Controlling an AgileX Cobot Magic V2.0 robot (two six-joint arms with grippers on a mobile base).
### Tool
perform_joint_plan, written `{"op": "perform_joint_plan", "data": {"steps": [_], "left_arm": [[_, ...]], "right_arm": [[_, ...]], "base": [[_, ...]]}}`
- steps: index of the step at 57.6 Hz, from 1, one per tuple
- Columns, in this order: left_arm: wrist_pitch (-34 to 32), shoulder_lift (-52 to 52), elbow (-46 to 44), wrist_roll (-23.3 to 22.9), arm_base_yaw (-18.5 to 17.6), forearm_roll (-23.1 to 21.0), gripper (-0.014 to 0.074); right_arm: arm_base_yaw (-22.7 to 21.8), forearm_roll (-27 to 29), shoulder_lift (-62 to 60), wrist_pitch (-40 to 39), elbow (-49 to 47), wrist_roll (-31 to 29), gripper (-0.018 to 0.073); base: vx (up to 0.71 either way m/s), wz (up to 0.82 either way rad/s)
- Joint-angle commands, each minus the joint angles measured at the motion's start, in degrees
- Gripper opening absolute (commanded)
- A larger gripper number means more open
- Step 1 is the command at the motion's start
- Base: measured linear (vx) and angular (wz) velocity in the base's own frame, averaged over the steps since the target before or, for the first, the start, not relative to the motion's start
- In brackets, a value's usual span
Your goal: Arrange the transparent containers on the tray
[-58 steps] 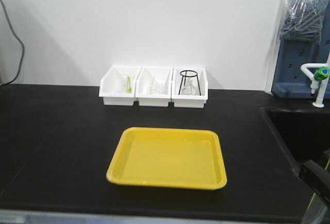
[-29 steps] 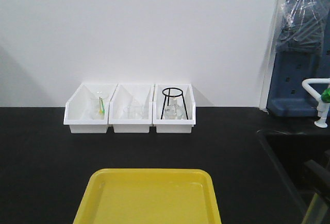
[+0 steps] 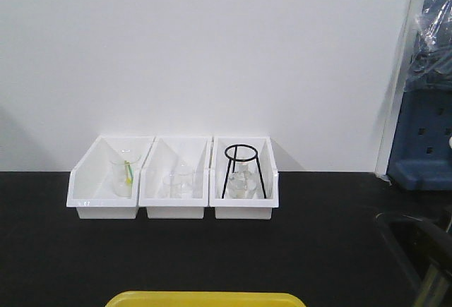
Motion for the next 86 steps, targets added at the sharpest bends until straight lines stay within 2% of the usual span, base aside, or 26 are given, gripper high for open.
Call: {"op": "perform_joint_plan", "data": {"steps": [1, 59, 69, 72, 76, 80, 86], "left_arm": [[-5.0, 0.1, -1.6, 0.0, -0.4, -0.6, -0.0001], [-5.7, 0.1, -1.6, -0.9, -0.3, -0.8, -0.0001], [-2.5, 0.1, -1.6, -2.0, -0.3, -3.1, -0.0001], [0.2, 0.1, -1.6, -2.0, -0.3, -4.8, -0.0001], [0.5, 1.2, -1.6, -3.2, -0.3, -8.5, -0.0001], [0.5, 4.1, -2.2, -4.7, -0.3, -11.8, -0.0001], [2.8, 11.7, -5.3, -5.6, -0.3, -13.1, -0.0001]], "right_arm": [[-0.2, -0.3, 0.0, -1.4, -1.7, 0.0, -0.0011], [-0.2, -0.2, 0.0, -1.6, -1.7, 0.0, -0.0011], [-0.2, -0.2, 0.0, -1.6, -1.7, 0.0, -0.0011], [-0.2, -0.2, 0.0, -1.6, -1.7, 0.0, -0.0011], [-0.2, -0.3, 0.0, -1.7, -1.7, 0.0, -0.0011], [-0.2, -0.3, 0.0, -1.7, -1.7, 0.0, -0.0011], [-0.2, -0.3, 0.0, -1.7, -1.7, 0.0, -0.0011]], "base": [[0.17, -0.03], [0.02, -0.01], [0.0, 0.0], [0.0, 0.0], [0.0, 0.0], [0.0, 0.0], [0.0, 0.0]]}}
